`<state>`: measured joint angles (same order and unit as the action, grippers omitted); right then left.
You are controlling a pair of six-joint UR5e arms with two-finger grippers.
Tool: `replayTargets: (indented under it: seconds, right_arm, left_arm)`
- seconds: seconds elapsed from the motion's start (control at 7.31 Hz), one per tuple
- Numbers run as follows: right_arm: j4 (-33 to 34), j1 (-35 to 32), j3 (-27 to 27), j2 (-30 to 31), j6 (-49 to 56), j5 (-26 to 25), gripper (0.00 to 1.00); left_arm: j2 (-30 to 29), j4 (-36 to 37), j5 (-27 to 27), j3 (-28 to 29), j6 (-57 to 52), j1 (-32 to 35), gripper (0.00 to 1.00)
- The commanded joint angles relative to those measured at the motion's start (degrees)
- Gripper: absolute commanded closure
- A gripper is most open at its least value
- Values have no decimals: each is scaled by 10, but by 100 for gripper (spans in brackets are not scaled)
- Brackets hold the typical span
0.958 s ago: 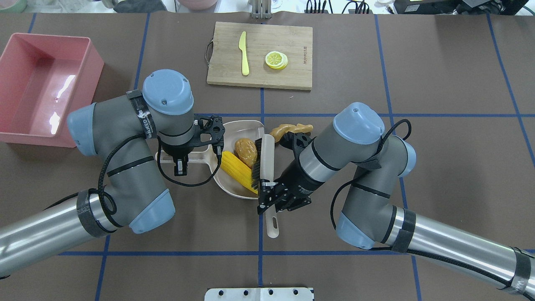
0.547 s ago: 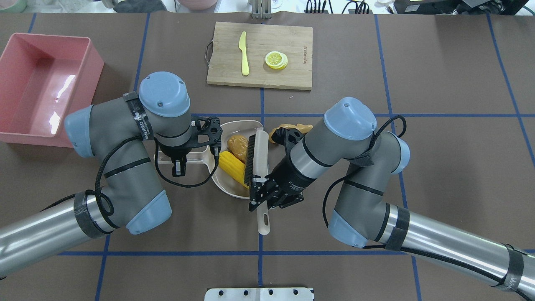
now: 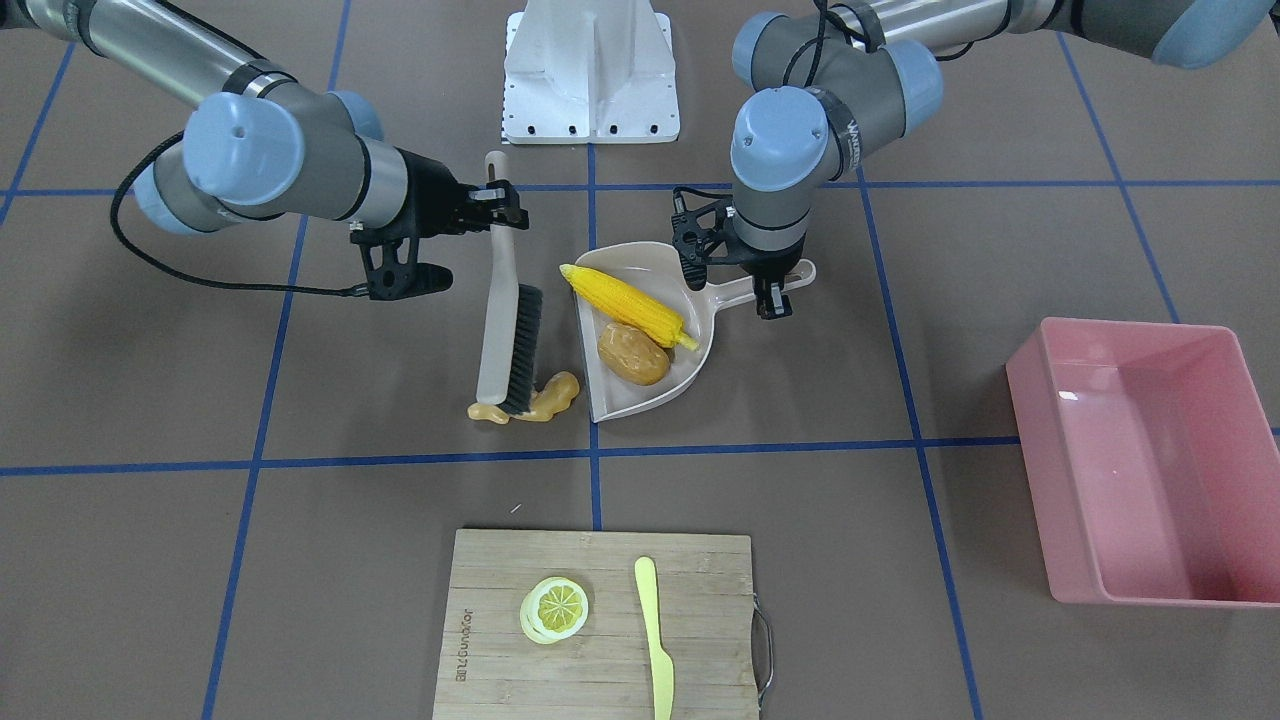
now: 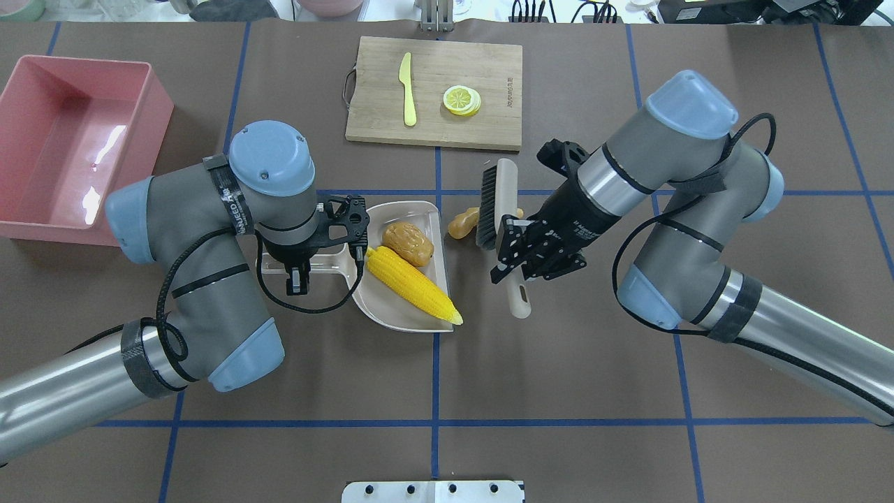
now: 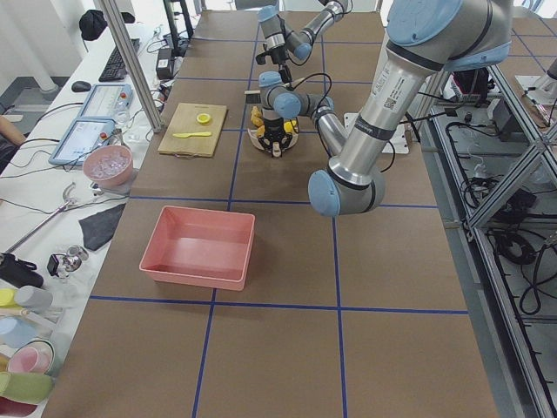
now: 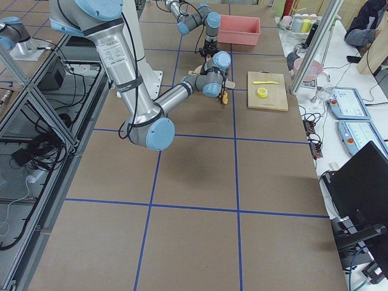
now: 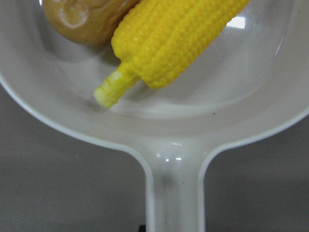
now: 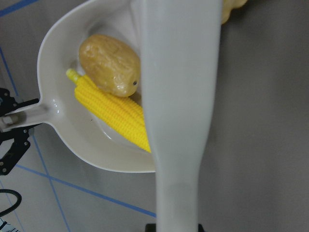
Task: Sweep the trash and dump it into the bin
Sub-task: 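Lift the brush back with the right gripper toward the ginger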
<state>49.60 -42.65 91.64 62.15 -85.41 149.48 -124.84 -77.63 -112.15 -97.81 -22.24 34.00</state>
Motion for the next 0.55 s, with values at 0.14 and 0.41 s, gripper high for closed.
replayTargets:
  seconds: [0.14, 0.41]
  right_arm:
    - [1, -24, -24, 46, 114, -4, 100]
    - [1, -13, -52, 46, 137, -16, 100]
  left_arm:
    - [13, -33, 1, 0, 1, 2, 100]
    - [14, -34, 1, 0, 2, 2, 100]
